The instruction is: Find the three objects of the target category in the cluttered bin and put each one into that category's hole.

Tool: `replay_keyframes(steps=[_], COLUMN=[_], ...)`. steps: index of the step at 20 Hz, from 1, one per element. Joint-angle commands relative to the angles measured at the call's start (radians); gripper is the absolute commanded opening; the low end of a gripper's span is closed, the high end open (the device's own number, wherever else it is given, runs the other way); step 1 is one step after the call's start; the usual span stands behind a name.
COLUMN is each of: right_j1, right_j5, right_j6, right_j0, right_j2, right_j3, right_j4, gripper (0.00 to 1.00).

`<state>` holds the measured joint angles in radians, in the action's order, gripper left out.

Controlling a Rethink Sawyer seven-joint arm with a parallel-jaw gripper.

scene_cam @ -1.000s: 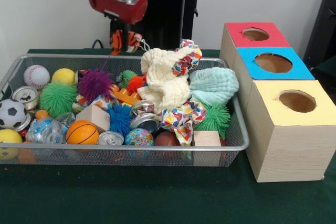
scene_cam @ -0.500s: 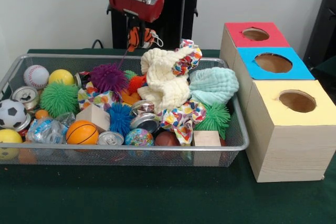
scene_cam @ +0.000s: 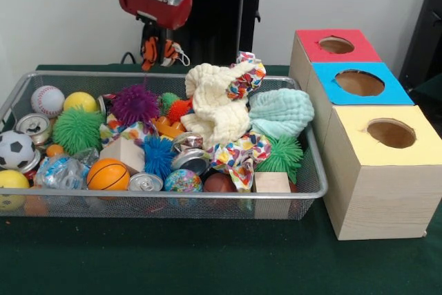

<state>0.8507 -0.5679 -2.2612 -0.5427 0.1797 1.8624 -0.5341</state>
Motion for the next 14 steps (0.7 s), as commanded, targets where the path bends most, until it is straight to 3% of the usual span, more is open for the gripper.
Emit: replay_keyframes(steps=[1,5,10,14], right_j1=[0.022,0.038,-0.028,0.01], right_j5=[-0.053,-0.095,-0.026,-0.081], right_j6=[0.163,0.24,0.183,0.198], right_j0=[-0.058,-0.12,-0.142,-0.155], right_j2=[0.052,0.111,0.132,0.159], right_j3=[-0.118,-0.106,-0.069,-0.057], right_j4=[-0.034,0.006,-0.018,0.015], gripper=[0.0,0.0,0.0,0.0])
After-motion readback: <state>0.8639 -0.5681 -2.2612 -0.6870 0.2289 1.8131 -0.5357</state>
